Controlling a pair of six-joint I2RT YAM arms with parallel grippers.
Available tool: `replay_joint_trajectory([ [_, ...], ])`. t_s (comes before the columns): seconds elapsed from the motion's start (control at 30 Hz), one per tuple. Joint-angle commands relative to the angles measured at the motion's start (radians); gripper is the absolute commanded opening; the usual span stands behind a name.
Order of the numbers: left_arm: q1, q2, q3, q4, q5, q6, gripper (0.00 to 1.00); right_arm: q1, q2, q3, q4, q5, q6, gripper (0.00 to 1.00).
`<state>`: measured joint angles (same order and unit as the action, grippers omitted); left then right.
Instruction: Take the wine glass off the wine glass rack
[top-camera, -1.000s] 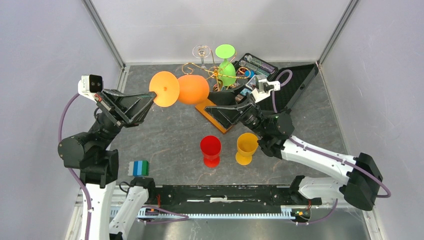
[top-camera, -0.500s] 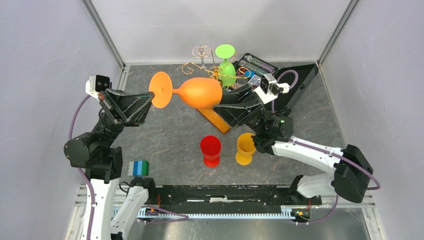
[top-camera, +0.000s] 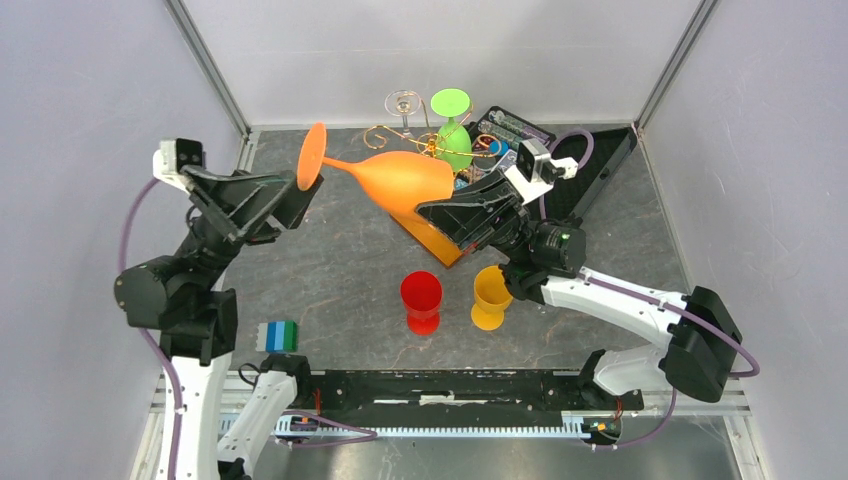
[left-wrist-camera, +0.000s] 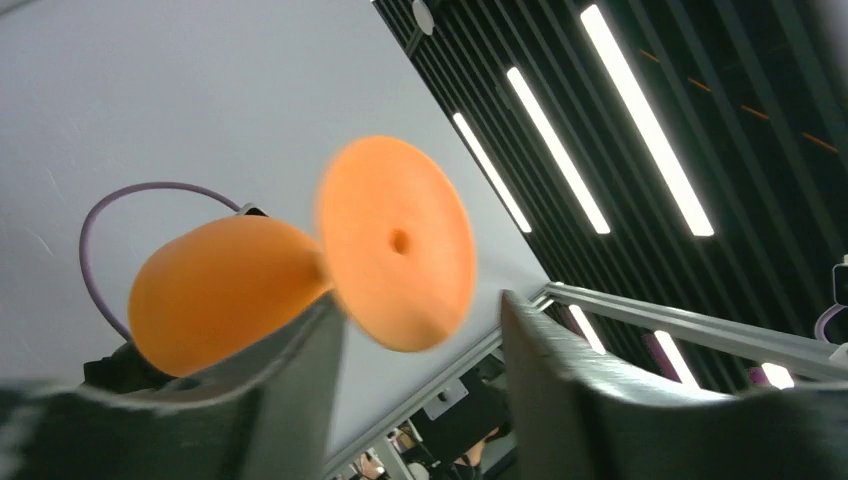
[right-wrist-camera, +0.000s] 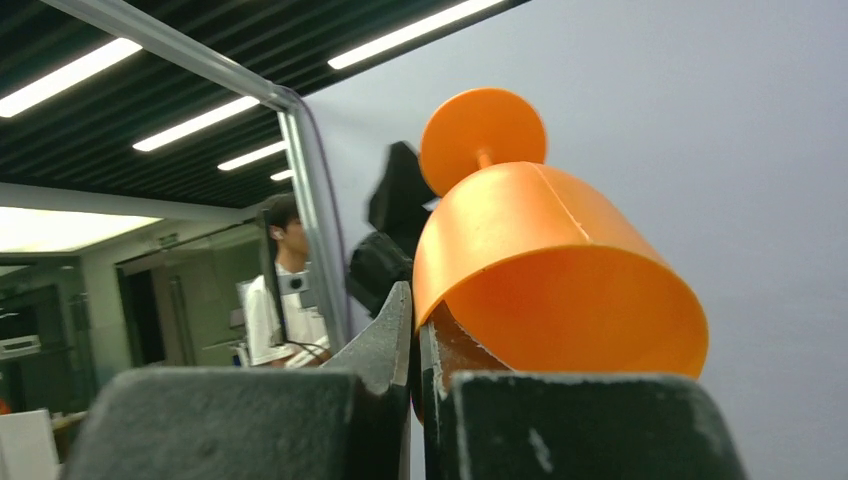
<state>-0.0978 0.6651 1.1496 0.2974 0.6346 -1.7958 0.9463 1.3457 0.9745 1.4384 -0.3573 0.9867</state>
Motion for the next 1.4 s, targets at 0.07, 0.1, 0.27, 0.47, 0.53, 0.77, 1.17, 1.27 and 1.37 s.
replay_joint_trajectory([
  [0.07,0.0,-0.044,0.111,-0.212,0.09,0.479,0.86,-0.003,-0.07,0.076,-0.309,0.057,-0.262,0.0],
  [0.1,0.0,-0.053,0.119,-0.213,0.164,0.569,0.89,-0.001,-0.084,0.083,-0.415,0.081,-0.313,0.0],
  [0.27,-0.002,-0.129,0.23,-0.762,0.13,1.177,0.95,0.023,-0.116,0.144,-0.82,0.163,-0.556,0.0],
  [0.47,-0.003,-0.119,0.245,-0.947,-0.129,1.389,0.95,0.144,0.001,0.377,-1.294,0.264,-0.775,0.0],
  [0.53,-0.003,-0.091,0.265,-0.996,-0.241,1.395,0.95,0.194,0.052,0.464,-1.454,0.336,-0.839,0.0],
  [0.77,-0.003,-0.025,0.29,-1.167,-0.714,1.413,0.95,0.349,0.281,0.723,-1.9,0.543,-0.979,0.0],
  [1.17,-0.003,-0.025,0.268,-1.215,-1.059,1.444,0.97,0.381,0.475,0.794,-2.117,0.583,-0.978,0.0],
  [1.27,-0.003,-0.025,0.265,-1.215,-1.074,1.442,0.98,0.382,0.51,0.807,-2.15,0.568,-0.978,0.0],
  [1.37,-0.004,-0.022,0.265,-1.215,-1.092,1.443,0.99,0.381,0.534,0.817,-2.187,0.551,-0.978,0.0],
])
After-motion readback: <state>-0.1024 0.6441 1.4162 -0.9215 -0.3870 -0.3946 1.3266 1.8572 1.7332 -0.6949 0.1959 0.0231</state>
